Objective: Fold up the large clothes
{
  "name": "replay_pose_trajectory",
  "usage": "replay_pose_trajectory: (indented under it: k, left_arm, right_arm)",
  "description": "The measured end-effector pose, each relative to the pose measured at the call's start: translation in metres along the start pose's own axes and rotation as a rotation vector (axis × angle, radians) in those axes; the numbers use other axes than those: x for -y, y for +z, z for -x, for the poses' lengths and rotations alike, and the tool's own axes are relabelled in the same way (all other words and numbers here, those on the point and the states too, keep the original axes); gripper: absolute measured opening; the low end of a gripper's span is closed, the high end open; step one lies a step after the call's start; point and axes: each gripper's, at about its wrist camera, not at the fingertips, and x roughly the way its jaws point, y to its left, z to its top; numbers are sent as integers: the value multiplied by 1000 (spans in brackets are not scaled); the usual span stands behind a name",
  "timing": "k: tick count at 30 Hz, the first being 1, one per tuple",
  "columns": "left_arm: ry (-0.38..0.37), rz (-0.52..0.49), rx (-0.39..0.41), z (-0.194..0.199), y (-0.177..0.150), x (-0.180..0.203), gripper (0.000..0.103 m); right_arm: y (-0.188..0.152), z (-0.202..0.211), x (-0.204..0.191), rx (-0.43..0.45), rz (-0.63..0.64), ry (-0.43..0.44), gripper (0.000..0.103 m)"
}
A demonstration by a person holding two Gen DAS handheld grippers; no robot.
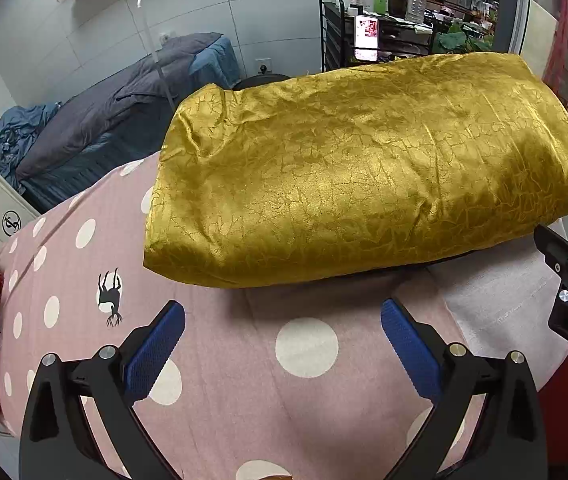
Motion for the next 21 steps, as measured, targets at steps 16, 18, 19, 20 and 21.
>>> replay_pose_trajectory:
  k: [16,18,19,20,21]
  left_arm:
    - [-12,-1,0,0,-2,1,97]
    - [-16,1,-6,0,-2,0,97]
    - [-20,2,-8,0,-2,0,97]
    - [-23,3,-9,0,-2,0,97]
    - [-25,3,-10,-1,-2,0,97]
  right_arm:
    - [0,-1,-3,-5,8,2,89]
    - [0,-1,-4,-4,9,2,89]
    - [0,-1,-4,-4,9,2,89]
    - [0,-1,-4,-4,8,2,89]
    - [0,-1,-4,-4,8,3,89]
